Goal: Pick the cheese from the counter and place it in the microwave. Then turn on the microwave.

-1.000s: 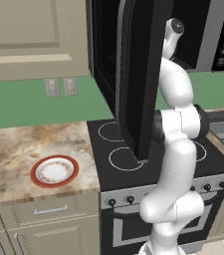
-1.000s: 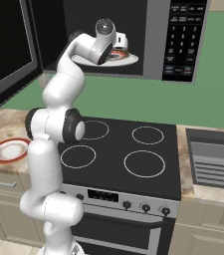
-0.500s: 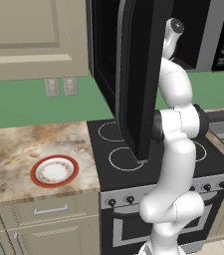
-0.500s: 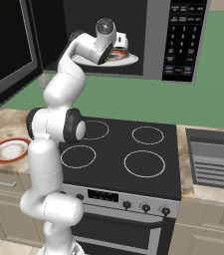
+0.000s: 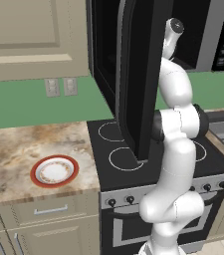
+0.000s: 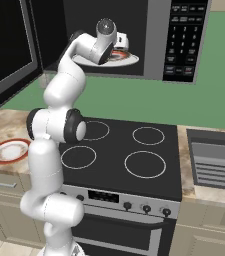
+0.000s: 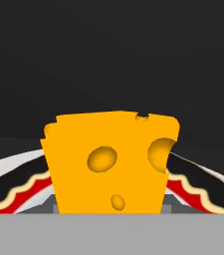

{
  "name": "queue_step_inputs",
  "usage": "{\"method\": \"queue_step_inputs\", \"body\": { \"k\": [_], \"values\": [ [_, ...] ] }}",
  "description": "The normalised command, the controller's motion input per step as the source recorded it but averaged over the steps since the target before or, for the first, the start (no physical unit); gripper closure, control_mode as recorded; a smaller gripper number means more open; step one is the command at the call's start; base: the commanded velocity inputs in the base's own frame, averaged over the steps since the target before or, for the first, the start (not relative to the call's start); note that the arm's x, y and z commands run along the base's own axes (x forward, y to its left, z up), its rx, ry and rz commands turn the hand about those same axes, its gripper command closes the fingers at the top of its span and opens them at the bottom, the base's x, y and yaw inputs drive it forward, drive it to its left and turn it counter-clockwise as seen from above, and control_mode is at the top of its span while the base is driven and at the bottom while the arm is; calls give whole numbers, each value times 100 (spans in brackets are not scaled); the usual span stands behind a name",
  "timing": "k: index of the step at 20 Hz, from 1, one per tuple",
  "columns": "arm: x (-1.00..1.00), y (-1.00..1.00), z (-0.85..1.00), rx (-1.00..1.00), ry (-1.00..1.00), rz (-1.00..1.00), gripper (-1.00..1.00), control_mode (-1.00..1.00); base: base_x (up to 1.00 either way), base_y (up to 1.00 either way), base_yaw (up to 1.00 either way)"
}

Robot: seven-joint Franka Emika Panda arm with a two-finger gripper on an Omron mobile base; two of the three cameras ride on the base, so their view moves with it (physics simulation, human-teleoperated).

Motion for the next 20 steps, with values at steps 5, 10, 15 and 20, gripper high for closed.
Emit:
{"method": "queue_step_inputs", "body": {
  "k": [5, 10, 15, 20],
  "values": [
    [2, 0, -8, 0, 0, 0, 100, -100, 0, 0, 0],
    [4, 0, -7, 0, 0, 0, 100, -100, 0, 0, 0],
    [2, 0, -7, 0, 0, 0, 100, -100, 0, 0, 0],
    [0, -1, -8, 0, 0, 0, -100, -100, 0, 0, 0]
  ]
}}
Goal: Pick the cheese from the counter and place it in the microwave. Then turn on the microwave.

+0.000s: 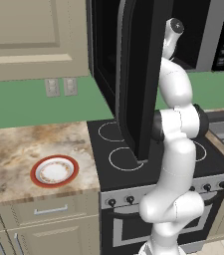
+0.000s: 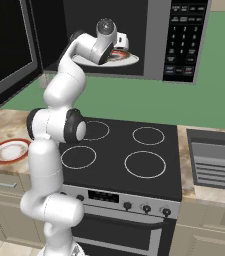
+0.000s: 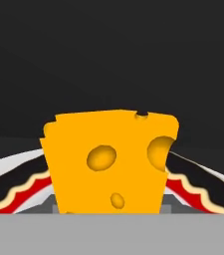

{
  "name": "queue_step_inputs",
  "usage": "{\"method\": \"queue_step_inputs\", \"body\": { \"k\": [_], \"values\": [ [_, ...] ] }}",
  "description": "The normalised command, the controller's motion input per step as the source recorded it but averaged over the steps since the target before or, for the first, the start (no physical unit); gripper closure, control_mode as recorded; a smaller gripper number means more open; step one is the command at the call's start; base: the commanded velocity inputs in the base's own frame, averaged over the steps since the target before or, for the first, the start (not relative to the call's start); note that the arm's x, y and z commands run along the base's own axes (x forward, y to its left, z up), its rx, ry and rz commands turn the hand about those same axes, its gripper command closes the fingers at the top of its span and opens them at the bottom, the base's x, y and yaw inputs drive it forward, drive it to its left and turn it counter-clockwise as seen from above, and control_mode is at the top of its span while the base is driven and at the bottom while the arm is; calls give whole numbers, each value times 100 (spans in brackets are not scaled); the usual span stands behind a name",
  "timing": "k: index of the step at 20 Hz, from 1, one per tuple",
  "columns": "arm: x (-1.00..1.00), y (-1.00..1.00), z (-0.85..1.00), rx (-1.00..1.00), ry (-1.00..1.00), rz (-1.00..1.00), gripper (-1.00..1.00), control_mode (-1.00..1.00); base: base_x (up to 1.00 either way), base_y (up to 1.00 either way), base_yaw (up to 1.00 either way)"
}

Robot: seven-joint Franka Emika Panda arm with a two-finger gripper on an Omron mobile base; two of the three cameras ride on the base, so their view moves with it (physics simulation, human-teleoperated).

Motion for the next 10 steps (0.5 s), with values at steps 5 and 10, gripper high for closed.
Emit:
{"method": "queue_step_inputs", "body": {
  "k": [5, 10],
  "values": [
    [0, -5, -2, 0, 0, 0, -100, -100, 0, 0, 0],
    [0, -3, -1, 0, 0, 0, -100, -100, 0, 0, 0]
  ]
}}
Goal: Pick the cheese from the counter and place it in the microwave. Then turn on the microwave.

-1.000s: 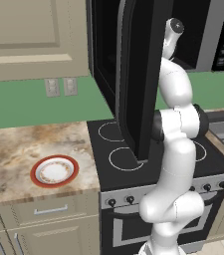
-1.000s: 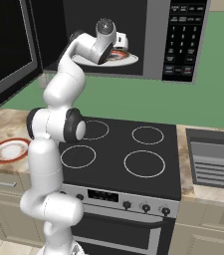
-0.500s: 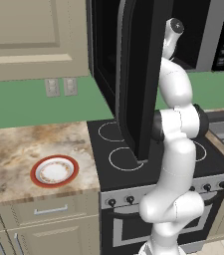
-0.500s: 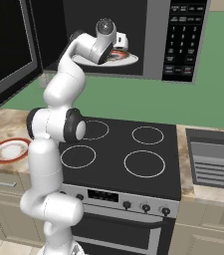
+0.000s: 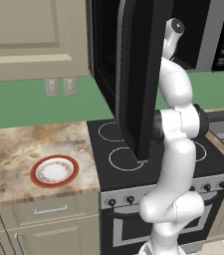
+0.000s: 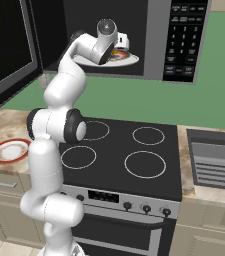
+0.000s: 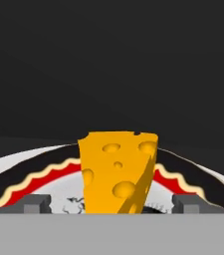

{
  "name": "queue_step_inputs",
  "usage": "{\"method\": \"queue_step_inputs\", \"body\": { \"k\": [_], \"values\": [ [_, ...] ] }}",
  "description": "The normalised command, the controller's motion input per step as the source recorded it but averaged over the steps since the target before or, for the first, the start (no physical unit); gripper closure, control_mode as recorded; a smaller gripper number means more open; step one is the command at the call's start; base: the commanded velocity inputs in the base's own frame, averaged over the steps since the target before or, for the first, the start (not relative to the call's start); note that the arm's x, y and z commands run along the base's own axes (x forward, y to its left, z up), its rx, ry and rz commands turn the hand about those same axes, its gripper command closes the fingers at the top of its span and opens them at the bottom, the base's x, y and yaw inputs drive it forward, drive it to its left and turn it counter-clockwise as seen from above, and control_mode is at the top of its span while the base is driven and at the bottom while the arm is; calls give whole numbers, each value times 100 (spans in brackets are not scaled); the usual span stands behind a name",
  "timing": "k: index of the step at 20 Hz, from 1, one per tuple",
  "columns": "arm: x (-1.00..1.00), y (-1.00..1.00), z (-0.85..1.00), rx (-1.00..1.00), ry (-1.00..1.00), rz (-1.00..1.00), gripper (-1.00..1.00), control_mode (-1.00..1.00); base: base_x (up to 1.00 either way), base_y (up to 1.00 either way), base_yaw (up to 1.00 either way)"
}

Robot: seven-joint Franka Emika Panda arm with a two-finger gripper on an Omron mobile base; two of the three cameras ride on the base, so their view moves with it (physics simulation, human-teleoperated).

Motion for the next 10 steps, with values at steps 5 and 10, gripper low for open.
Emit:
{"method": "queue_step_inputs", "body": {
  "k": [5, 10],
  "values": [
    [0, -1, 0, 0, 0, 0, -100, -100, 0, 0, 0],
    [0, 0, 1, 0, -2, -1, -100, -100, 0, 0, 0]
  ]
}}
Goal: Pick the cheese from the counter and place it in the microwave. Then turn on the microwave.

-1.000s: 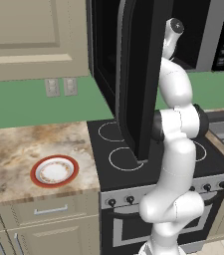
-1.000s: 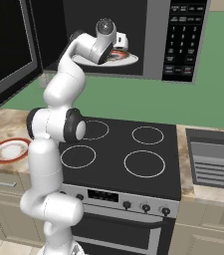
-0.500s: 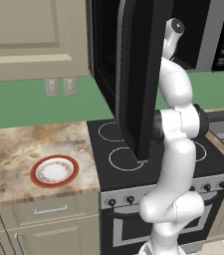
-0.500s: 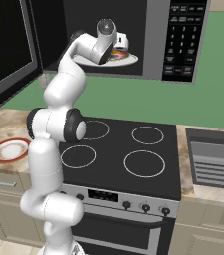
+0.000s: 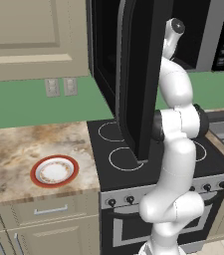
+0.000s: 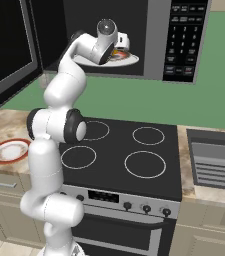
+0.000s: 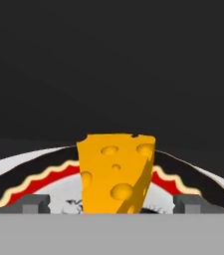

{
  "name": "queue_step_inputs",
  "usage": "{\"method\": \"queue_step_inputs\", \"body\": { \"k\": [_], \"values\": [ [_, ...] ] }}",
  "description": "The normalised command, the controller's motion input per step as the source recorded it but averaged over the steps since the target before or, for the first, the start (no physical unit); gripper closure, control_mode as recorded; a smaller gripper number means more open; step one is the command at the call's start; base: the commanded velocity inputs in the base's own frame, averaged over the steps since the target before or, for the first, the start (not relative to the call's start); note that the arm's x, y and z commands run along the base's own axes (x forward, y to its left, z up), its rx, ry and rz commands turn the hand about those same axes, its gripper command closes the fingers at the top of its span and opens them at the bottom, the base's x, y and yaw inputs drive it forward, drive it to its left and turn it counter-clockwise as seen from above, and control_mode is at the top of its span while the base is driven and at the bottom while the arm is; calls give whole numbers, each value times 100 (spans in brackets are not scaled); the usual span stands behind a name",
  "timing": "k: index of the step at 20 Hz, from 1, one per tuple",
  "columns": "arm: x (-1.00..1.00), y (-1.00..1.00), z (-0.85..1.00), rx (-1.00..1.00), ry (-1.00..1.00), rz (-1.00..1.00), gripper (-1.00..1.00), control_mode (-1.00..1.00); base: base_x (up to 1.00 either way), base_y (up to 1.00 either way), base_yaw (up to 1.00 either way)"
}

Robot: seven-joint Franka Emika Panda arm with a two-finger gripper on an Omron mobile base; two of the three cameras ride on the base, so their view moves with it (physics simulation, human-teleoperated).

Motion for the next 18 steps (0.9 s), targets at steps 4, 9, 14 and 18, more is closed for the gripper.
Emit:
{"method": "queue_step_inputs", "body": {
  "k": [4, 9, 14, 18],
  "values": [
    [-7, -3, 4, 0, -1, -3, -100, -100, 0, 0, 0],
    [-16, -7, 7, 0, 0, -6, -100, -100, 0, 0, 0],
    [-23, -2, 8, 0, -1, -6, -100, -100, 0, 0, 0],
    [-27, 0, 10, 0, -5, -6, -100, -100, 0, 0, 0]
  ]
}}
